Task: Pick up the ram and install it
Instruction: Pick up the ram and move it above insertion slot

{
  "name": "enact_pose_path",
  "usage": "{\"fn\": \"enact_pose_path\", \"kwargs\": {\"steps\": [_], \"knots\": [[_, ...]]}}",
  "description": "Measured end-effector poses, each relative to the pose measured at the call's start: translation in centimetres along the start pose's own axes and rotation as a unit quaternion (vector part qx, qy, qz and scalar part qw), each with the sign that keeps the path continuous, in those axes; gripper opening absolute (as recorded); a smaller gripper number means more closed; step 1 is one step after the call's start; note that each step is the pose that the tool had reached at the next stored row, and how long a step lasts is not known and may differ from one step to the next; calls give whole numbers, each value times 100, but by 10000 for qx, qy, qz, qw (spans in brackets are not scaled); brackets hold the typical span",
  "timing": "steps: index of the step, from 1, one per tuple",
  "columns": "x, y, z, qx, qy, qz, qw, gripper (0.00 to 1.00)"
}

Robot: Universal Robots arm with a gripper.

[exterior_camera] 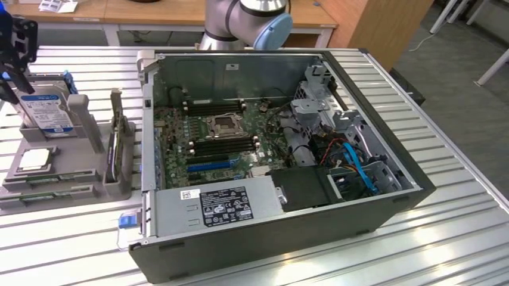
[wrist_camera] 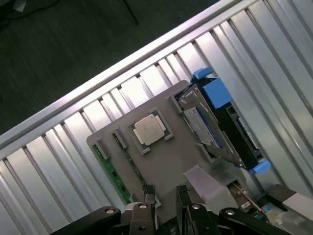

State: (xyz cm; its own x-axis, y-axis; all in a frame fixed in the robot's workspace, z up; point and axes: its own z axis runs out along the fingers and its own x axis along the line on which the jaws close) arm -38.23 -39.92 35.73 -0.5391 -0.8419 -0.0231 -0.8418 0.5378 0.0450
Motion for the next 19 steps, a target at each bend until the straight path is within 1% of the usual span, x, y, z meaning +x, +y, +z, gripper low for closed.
{"fn": "enact_pose_path", "kwargs": {"steps": [3,5,8,10,12,15,18,19], "knots": [[1,-1,32,-6,12,-274,9996,31],[1,-2,53,-11,20,-454,9990,31],[2,-4,85,-17,33,-729,9973,31],[2,-5,106,-21,41,-908,9959,31],[3,-6,127,-25,49,-1087,9941,31],[4,-8,161,-32,62,-1362,9907,31],[4,-9,195,-38,74,-1626,9867,31],[5,-10,208,-39,78,-1722,9850,31]]}}
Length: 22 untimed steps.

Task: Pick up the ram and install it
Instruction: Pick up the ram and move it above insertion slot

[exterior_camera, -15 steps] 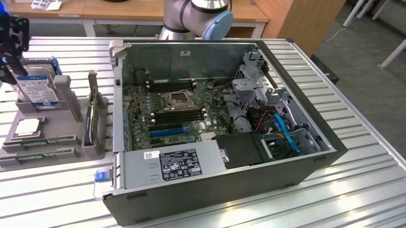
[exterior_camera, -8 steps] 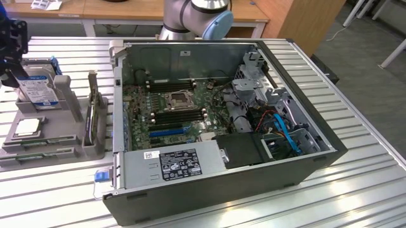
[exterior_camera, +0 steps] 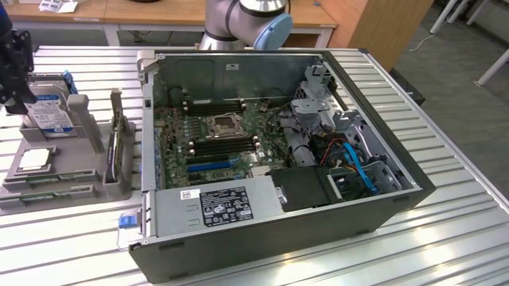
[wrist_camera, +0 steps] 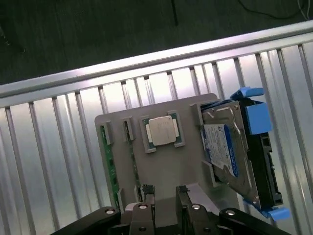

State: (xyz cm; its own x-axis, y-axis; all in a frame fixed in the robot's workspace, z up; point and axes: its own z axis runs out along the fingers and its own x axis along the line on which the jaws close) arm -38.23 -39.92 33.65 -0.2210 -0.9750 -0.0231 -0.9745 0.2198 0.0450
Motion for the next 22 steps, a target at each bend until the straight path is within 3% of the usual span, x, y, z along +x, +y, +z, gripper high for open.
{"fn": "enact_pose_path", "kwargs": {"steps": [4,8,12,19,22], "knots": [[1,-2,45,-9,16,-359,9994,31],[2,-4,91,-18,33,-726,9974,31],[4,-6,143,-25,49,-1084,9941,31],[9,-10,240,-39,75,-1648,9863,31],[14,-10,240,-40,78,-1701,9854,31]]}}
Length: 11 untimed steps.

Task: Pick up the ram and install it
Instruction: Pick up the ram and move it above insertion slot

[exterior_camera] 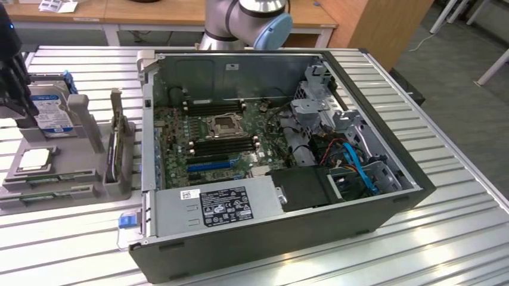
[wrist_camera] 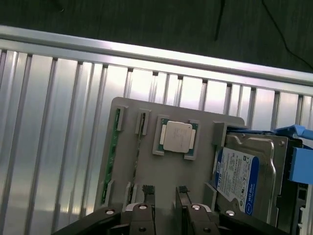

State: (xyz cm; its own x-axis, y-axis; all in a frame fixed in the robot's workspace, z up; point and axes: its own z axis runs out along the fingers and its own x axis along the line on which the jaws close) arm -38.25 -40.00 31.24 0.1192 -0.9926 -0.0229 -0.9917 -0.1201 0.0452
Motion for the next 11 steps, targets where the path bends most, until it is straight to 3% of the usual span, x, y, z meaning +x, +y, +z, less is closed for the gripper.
{"fn": "enact_pose_path", "kwargs": {"steps": [4,11], "knots": [[43,4,1,0,0,0,10000,31],[271,22,23,1,-2,0,10000,31]]}}
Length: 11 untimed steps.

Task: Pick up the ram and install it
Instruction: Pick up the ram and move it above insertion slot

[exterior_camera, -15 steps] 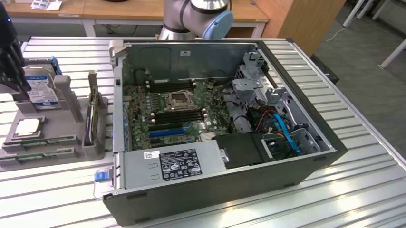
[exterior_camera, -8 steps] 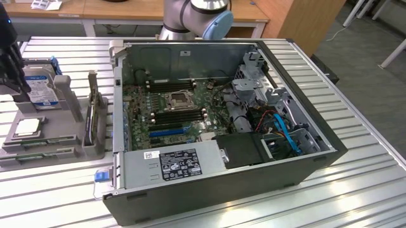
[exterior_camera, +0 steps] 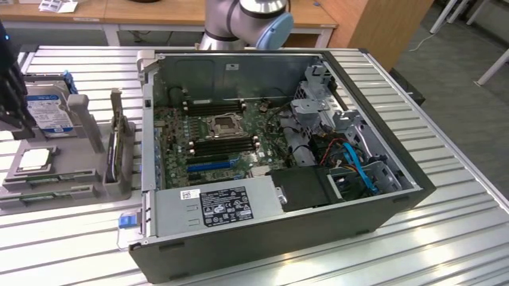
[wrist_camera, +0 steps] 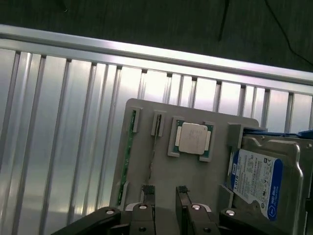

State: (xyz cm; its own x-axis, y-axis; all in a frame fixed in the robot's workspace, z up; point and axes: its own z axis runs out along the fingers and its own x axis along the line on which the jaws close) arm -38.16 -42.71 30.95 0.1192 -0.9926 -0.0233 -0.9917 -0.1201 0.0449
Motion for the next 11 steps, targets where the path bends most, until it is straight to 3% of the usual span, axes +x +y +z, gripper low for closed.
{"fn": "enact_pose_path", "kwargs": {"steps": [6,11], "knots": [[264,27,104,0,-7,-1,10000,31],[272,11,195,0,-7,0,10000,31]]}}
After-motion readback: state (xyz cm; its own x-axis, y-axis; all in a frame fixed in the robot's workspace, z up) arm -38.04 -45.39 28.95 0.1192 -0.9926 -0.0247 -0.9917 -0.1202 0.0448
